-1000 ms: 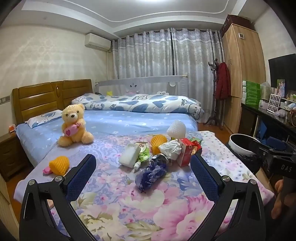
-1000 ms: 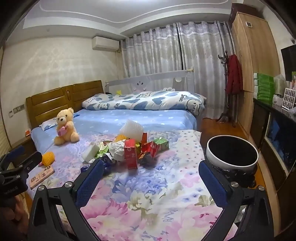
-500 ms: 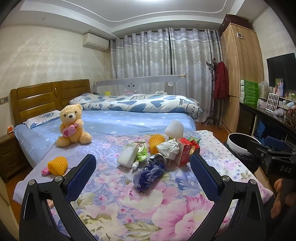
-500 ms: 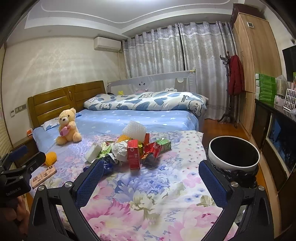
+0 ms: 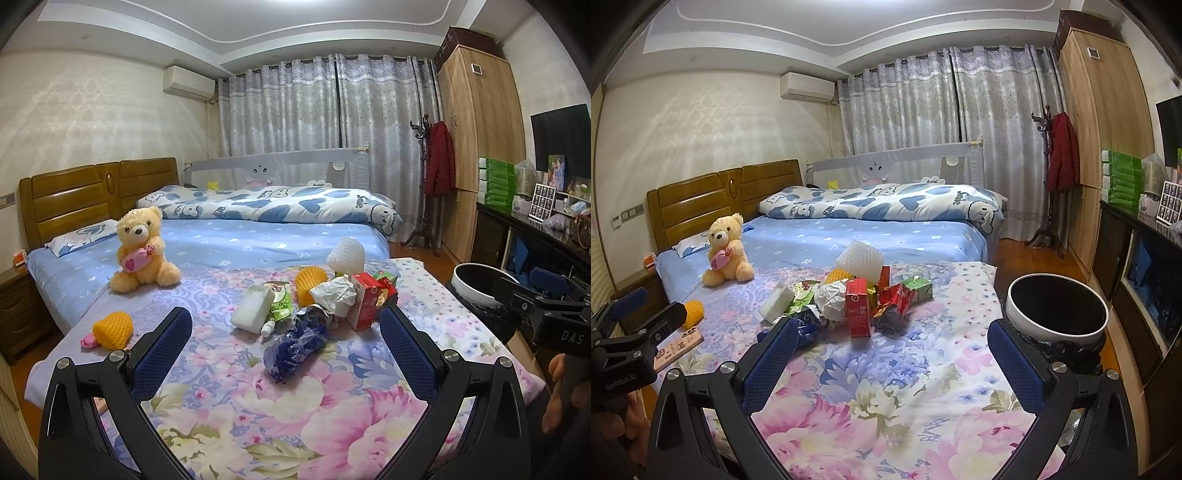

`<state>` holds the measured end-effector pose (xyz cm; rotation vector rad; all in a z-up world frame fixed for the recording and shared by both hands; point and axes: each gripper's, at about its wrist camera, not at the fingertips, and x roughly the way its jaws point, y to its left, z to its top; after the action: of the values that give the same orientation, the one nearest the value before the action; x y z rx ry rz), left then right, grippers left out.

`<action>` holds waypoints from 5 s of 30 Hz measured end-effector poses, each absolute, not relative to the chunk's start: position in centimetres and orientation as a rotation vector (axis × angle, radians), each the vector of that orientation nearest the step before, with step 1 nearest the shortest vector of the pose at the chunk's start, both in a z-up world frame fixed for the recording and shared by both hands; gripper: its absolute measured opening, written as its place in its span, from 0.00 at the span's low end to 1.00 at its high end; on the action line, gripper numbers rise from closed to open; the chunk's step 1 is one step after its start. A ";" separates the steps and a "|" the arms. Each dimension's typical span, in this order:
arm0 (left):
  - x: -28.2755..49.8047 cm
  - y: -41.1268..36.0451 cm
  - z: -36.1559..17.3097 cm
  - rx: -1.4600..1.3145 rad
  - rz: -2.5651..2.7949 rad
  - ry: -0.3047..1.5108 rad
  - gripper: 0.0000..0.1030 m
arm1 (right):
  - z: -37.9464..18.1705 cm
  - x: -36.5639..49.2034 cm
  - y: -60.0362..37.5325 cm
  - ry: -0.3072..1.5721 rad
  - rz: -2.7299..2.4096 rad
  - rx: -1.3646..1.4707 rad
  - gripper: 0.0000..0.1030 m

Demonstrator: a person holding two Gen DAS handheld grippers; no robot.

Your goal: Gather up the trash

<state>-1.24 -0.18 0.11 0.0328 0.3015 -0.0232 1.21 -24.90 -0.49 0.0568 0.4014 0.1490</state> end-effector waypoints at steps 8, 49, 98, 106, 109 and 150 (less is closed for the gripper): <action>-1.1 -0.4 -0.1 0.034 -0.030 0.305 1.00 | -0.2 1.1 -24.8 0.395 0.160 0.056 1.00; 5.4 1.4 -5.1 0.048 -0.069 0.535 0.92 | -5.0 7.8 -22.2 0.654 0.242 0.101 0.96; 11.9 -2.3 -8.5 0.015 -0.322 0.726 0.30 | -9.1 15.1 -23.9 0.832 0.327 0.229 0.30; 10.4 -7.0 -7.6 0.059 -0.452 0.714 0.30 | -8.5 11.9 -29.1 0.805 0.228 0.289 0.30; 10.4 -8.3 -7.2 0.072 -0.483 0.709 0.30 | -8.4 11.1 -30.8 0.795 0.197 0.303 0.30; 19.6 -28.6 -3.2 0.206 -0.676 0.658 0.30 | -5.0 13.7 -48.4 0.714 -0.034 0.362 0.30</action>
<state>19.60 -28.59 -3.16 0.2059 0.6583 -0.6759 13.74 -48.37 -5.02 0.3622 0.7140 -0.0341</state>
